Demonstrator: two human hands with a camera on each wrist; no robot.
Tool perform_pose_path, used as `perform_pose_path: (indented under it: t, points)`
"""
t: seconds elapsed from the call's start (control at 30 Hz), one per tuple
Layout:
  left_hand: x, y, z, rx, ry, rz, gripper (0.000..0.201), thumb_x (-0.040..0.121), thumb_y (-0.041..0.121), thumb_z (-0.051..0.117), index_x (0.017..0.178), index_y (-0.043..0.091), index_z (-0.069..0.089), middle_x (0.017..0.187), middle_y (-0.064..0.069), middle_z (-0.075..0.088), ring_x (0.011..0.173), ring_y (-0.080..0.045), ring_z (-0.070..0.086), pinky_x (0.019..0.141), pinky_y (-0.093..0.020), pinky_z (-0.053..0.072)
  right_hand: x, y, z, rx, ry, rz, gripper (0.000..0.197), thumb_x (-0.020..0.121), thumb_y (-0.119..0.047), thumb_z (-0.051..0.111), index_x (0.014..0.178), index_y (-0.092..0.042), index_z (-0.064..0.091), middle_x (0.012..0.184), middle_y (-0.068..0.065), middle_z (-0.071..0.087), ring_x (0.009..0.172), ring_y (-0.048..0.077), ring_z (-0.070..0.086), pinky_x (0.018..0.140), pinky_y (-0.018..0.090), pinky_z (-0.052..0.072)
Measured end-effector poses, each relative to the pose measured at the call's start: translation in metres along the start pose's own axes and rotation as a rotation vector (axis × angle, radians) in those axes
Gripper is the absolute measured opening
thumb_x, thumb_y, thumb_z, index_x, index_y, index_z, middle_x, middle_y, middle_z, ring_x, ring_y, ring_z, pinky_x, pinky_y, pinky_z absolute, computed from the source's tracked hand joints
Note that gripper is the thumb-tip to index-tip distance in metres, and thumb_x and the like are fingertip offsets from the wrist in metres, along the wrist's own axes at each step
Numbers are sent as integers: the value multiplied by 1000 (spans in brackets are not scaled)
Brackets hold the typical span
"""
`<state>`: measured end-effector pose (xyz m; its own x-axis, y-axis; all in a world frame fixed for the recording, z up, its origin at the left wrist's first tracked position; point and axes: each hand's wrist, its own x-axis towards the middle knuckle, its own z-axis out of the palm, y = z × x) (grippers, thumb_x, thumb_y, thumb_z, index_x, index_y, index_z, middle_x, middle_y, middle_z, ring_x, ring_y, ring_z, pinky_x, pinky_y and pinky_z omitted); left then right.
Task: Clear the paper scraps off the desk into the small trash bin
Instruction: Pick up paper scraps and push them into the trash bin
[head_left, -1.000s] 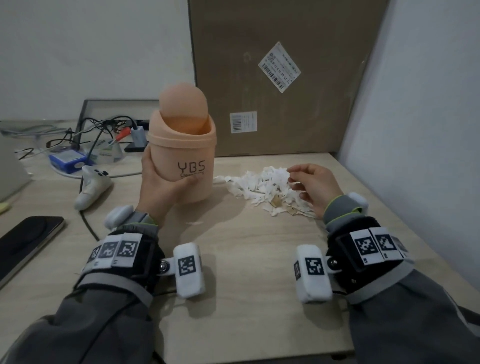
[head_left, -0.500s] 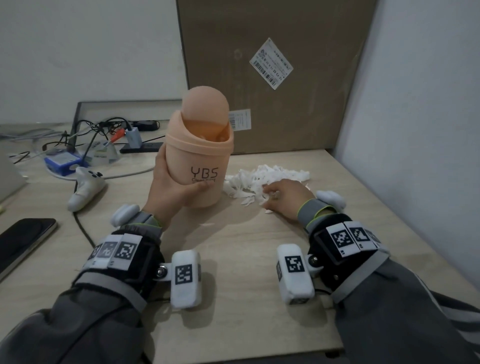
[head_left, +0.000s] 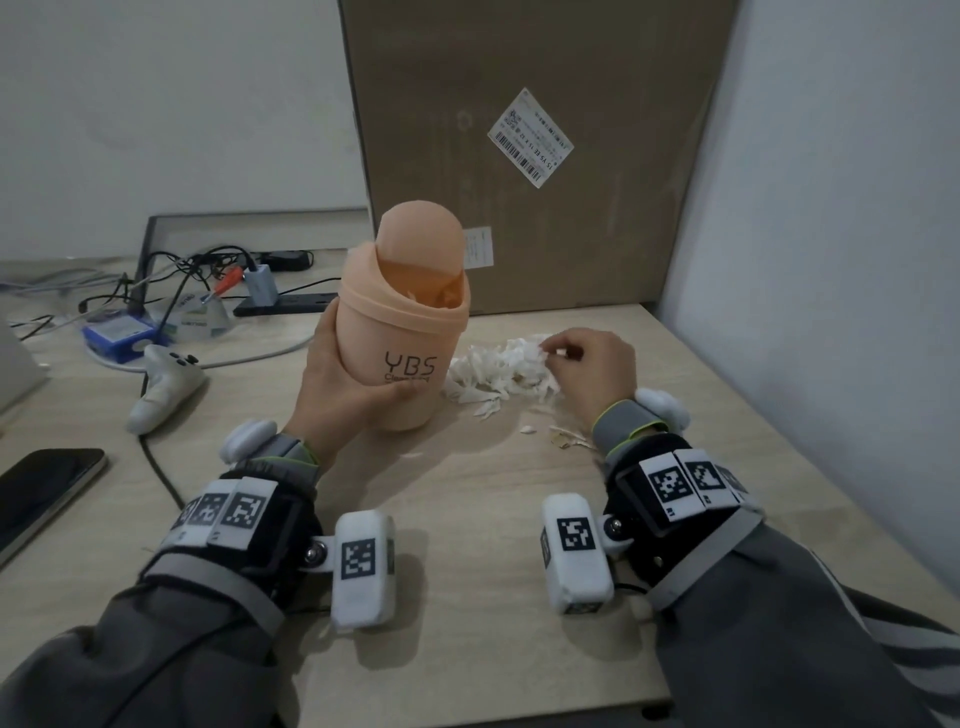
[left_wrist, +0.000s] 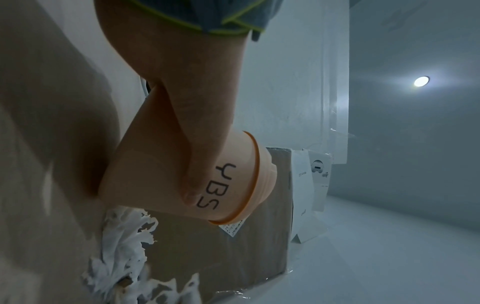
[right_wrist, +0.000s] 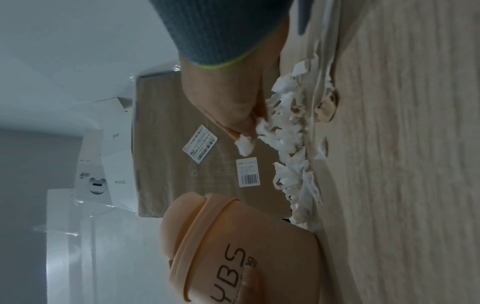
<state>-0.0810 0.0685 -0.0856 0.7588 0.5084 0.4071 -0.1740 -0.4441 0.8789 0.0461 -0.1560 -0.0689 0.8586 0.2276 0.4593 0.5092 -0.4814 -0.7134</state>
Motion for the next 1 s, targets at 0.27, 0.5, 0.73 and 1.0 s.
perform_pose_path:
  t: [0.27,0.5,0.73,1.0]
  points:
    - [-6,15,3,122,-75,76,129,42,53,87,155,36,27,139,11,50,128,-15,54,106,-47,52,-8,-25,-12,555,183,-93,17,79,-3,70,88,-16,73,66,-16,61,55,-10,53,61,7,42]
    - [-4,12,11,269,-153,149,135,46,57,90,160,39,20,152,1,43,138,-24,47,110,-58,47,-15,-37,1,555,77,-310,22,76,3,69,90,-13,75,87,-3,71,81,3,66,75,18,52]
    - [-5,12,15,296,-191,207,133,46,56,89,157,46,16,155,0,38,140,-29,42,112,-60,43,-19,-45,-7,374,-128,-411,15,86,-22,62,83,-18,75,76,-10,69,71,-4,61,69,17,48]
    - [-11,19,22,351,-182,217,134,47,53,85,162,33,19,152,1,37,137,-27,39,111,-61,42,-24,-44,-6,121,-291,-428,83,84,-65,15,78,2,63,78,16,67,76,30,61,69,42,48]
